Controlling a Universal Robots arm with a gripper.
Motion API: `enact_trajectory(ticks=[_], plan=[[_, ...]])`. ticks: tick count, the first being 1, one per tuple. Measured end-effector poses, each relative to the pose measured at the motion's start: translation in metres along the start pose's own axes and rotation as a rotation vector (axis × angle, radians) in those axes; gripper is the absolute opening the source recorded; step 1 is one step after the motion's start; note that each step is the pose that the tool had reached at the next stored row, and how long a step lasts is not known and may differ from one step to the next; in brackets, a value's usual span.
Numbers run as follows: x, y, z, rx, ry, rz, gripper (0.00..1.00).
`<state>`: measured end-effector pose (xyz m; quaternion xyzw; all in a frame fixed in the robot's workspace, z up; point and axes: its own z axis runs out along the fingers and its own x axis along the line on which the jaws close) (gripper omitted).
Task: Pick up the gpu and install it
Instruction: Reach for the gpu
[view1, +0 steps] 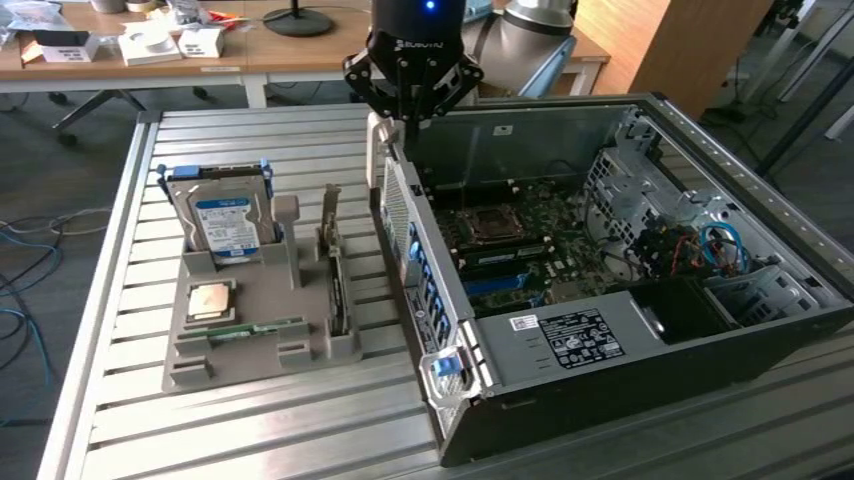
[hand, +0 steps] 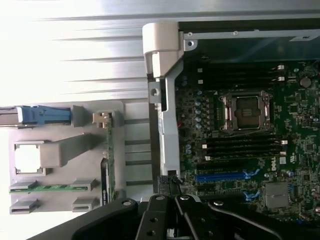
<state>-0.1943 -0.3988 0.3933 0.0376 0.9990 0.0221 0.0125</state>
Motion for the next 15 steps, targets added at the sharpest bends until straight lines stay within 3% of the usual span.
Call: enact_trajectory(ticks=[15], plan=[[0.024, -0.0018, -0.0006, 0.0000, -0.0001, 0.000, 0.11]])
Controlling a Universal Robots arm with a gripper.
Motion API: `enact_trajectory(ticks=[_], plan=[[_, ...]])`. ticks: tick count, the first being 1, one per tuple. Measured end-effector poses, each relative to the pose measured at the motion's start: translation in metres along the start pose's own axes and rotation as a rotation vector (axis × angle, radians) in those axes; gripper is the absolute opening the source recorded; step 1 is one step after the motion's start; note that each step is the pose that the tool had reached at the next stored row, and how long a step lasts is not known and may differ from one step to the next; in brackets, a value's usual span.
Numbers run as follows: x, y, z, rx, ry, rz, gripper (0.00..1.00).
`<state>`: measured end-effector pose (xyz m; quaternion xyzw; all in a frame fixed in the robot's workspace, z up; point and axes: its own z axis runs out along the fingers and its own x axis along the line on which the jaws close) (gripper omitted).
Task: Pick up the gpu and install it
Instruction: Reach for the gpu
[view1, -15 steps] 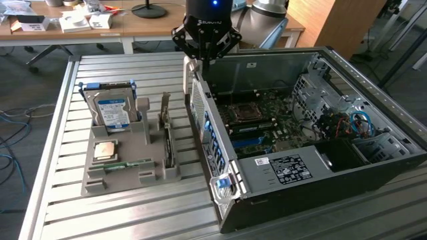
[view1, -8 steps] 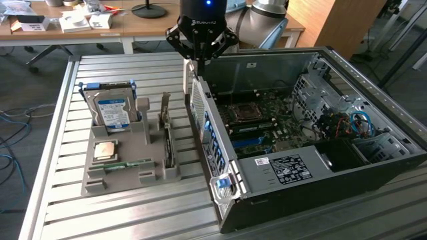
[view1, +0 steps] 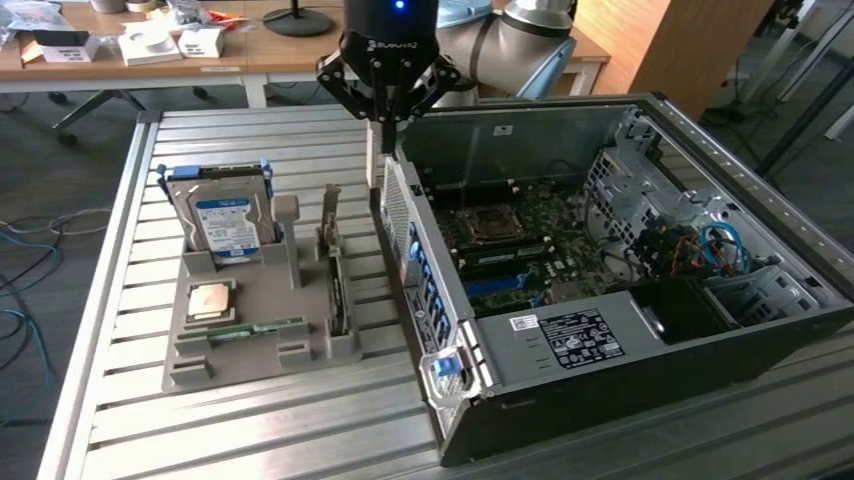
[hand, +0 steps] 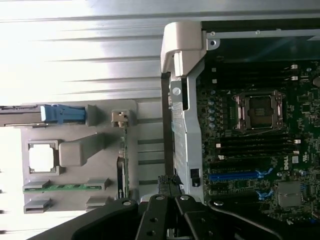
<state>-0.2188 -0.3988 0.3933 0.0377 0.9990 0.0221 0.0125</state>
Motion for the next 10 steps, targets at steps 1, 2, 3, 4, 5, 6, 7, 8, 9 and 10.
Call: enact_trajectory(ticks=[1, 2, 3, 4, 5, 6, 7, 8, 9, 10], plan=[[0.002, -0.0001, -0.0001, 0.0000, 0.0000, 0.000, 0.11], [0.003, -0.0002, -0.0001, 0.0000, 0.0000, 0.000, 0.11], [0.005, -0.0004, -0.0002, 0.0001, 0.0001, 0.000, 0.11], [0.006, -0.0005, -0.0002, 0.0000, 0.0001, 0.000, 0.11], [0.008, -0.0006, -0.0002, 0.0000, 0.0001, 0.000, 0.11], [0.010, -0.0007, -0.0003, 0.0000, 0.0001, 0.000, 0.11], [0.012, -0.0009, -0.0003, 0.0000, 0.0000, 0.000, 0.11], [0.014, -0.0010, -0.0004, 0.0000, 0.0000, 0.000, 0.11], [0.015, -0.0011, -0.0004, 0.0000, 0.0000, 0.000, 0.11], [0.017, -0.0013, -0.0004, 0.0000, 0.0000, 0.000, 0.11]])
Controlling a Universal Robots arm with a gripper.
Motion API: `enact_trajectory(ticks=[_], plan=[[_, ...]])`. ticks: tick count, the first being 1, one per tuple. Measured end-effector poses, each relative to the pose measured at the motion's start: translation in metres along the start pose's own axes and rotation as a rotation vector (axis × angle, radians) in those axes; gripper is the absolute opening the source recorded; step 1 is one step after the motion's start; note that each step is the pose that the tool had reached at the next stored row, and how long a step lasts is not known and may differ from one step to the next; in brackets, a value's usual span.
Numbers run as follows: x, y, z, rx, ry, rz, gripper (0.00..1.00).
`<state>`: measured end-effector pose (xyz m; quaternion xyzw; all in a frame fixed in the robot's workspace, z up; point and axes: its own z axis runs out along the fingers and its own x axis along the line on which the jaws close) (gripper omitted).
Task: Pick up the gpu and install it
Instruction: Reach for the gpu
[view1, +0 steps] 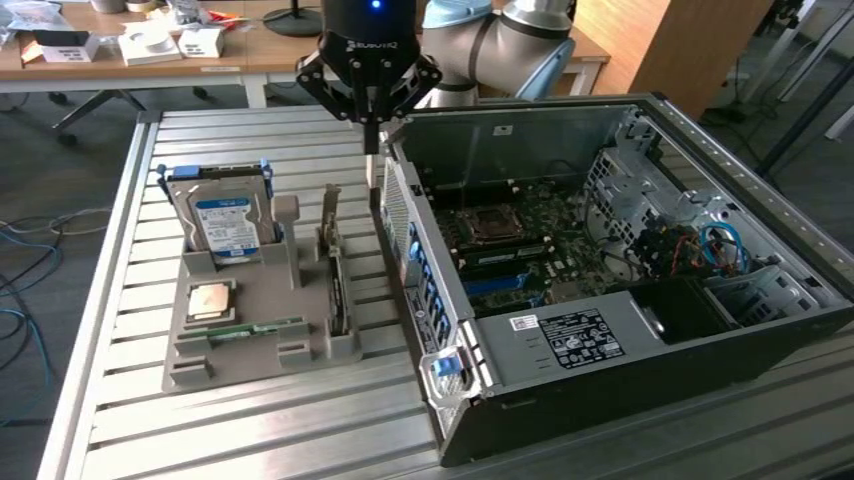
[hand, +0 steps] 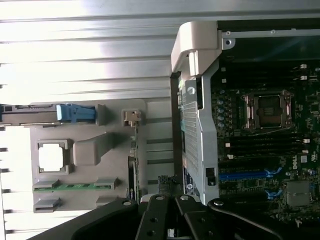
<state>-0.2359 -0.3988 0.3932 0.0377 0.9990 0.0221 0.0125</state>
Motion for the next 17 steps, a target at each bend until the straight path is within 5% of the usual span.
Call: enact_trajectory(ticks=[17], plan=[[0.028, -0.0021, -0.0006, 0.0000, 0.0000, 0.001, 0.11]])
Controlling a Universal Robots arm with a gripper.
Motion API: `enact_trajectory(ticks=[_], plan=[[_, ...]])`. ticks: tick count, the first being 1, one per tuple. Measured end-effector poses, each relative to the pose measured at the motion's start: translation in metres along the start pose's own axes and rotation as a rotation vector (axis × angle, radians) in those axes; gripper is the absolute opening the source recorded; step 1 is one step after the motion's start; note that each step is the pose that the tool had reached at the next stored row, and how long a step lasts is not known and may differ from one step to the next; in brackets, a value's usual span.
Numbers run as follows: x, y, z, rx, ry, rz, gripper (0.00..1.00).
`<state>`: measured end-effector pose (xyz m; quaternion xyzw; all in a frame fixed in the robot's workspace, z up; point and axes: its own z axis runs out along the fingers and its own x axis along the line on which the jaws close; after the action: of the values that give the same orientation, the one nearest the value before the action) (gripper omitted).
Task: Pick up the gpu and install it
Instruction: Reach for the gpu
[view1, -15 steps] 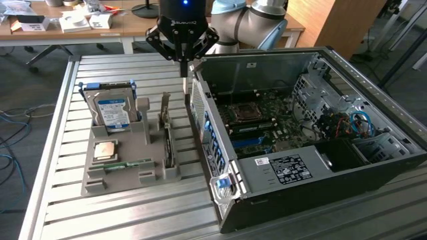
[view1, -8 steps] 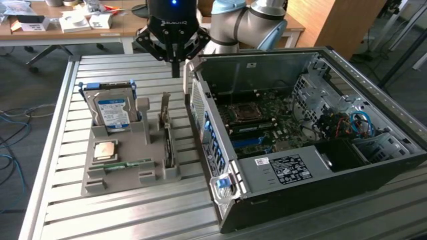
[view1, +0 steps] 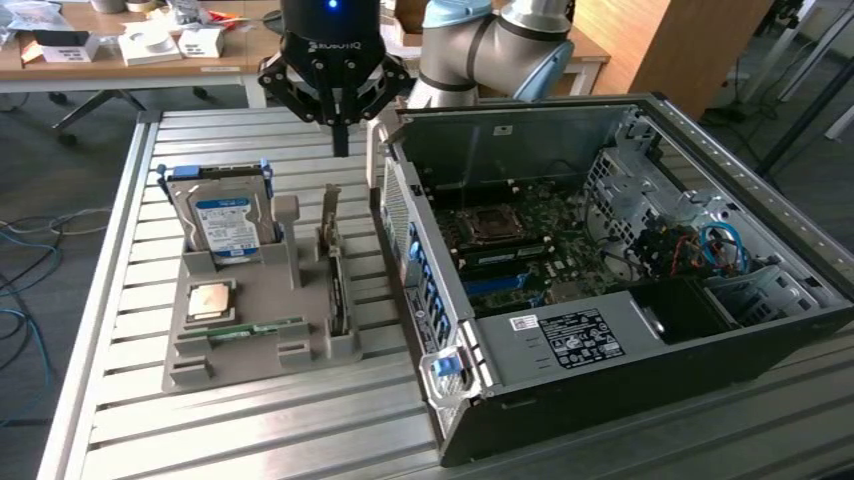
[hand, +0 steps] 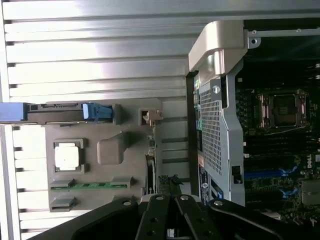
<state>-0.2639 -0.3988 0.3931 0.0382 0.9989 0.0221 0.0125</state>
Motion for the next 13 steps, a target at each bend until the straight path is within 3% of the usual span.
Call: enact_trajectory(ticks=[13], plan=[[0.0085, -0.0007, -0.0002, 0.0000, 0.0000, 0.000, 0.11]])
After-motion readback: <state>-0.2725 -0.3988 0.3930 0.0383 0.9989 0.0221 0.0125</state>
